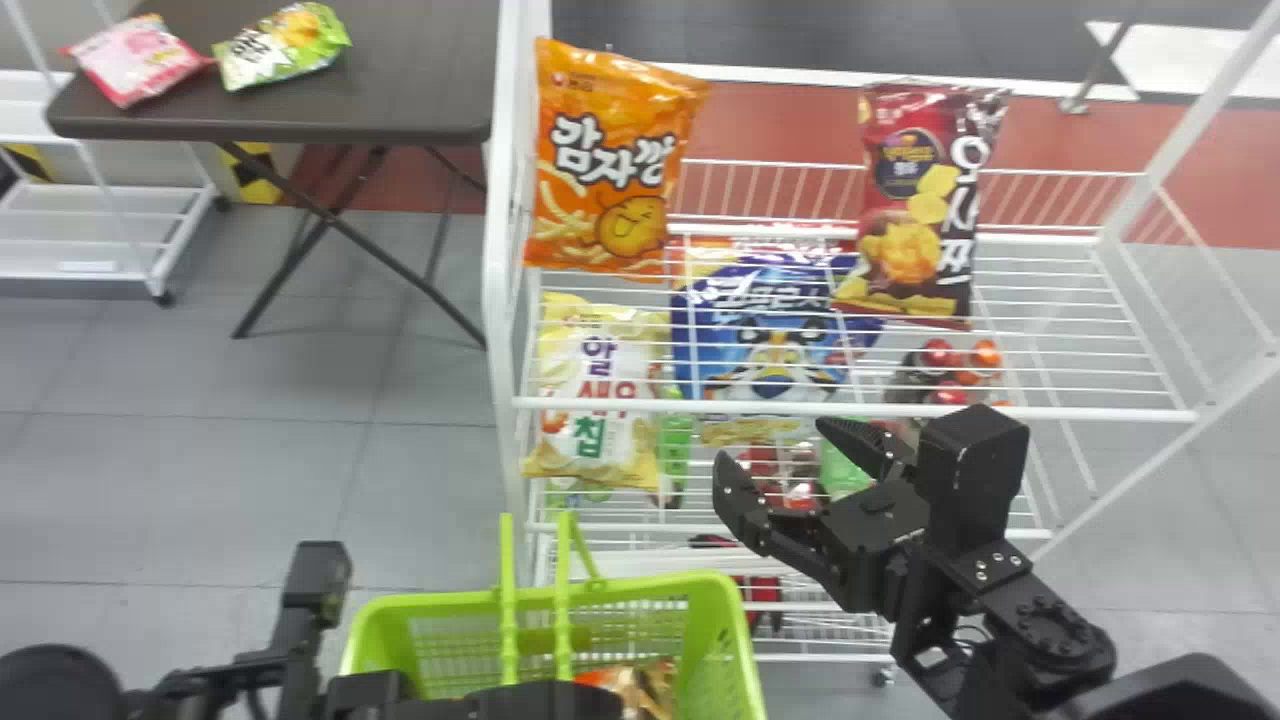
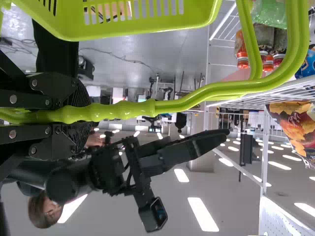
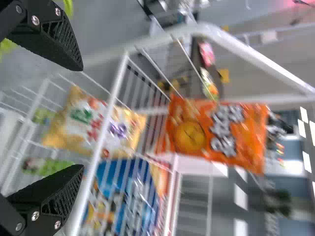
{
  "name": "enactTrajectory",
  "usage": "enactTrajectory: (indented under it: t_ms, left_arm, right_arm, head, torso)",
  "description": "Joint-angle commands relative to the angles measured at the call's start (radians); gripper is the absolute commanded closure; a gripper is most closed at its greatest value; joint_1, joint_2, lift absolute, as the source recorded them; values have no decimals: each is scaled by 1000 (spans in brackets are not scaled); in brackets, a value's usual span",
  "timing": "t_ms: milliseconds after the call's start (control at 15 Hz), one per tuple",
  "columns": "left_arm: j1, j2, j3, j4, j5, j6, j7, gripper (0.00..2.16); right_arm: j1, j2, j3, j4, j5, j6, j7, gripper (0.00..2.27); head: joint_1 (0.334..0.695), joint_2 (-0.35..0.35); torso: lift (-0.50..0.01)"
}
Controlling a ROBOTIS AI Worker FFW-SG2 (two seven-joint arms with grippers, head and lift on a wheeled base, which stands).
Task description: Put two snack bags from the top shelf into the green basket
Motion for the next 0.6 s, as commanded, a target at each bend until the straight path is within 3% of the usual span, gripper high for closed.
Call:
enactTrajectory:
  t_ms: [0,67,333,533]
  left_arm:
    - [3,0,2,2,0,-6,-1,2145]
    - [3,-1,2,3,0,-9,-1,2145]
    - [0,-7,2,11,0,-12,5,2145]
    - [-4,-7,0,11,-2,-12,8,2145]
  right_arm:
    - [31,38,-88,93,0,-152,1,73]
    - [46,51,-118,125,-7,-219,5,76]
    - [123,107,-178,259,-24,-612,94,76]
    - [144,133,-184,319,-26,-686,98,76]
  head:
    - [695,-131]
    - [695,-186]
    - [695,-290]
    - [695,-319]
  torso:
    - [-1]
    - [-1]
    - [-1]
    - [-1]
